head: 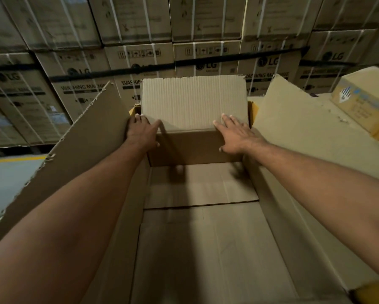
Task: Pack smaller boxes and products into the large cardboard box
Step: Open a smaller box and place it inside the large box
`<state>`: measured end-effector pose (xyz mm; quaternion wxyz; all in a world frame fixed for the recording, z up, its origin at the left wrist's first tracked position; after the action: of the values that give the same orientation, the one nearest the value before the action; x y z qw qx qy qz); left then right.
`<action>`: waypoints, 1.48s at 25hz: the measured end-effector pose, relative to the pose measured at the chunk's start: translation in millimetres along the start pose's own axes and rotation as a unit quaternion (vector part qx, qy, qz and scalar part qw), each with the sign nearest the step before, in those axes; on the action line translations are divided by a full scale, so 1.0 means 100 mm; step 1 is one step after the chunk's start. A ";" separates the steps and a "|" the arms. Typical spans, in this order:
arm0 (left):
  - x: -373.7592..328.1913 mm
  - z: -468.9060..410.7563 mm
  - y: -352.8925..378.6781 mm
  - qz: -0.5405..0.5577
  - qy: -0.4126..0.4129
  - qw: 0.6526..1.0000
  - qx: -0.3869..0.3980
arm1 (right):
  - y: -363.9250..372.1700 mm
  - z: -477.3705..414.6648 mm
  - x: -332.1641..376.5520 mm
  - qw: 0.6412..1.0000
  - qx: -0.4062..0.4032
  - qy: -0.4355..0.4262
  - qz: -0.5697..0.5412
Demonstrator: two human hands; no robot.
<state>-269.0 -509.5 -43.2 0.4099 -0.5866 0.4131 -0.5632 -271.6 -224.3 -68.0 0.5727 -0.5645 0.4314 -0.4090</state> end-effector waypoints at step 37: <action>-1.62 3.29 -2.77 0.369 0.173 0.877 -0.253 | -2.03 3.90 -0.38 0.950 -0.310 0.026 0.019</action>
<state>62.5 -261.3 156.9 0.3480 -0.3687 0.7923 -0.3395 93.8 -79.1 132.0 0.3656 -0.6952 0.5622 -0.2587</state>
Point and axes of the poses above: each hand's wrist, its own z-axis away from the middle knuckle, its own y-axis out of the palm, x = y × z, the point moved 2 cm from there along -z, towards the middle knuckle, and after that the axes turned 6 degrees about -y, right-handed, at the moved point
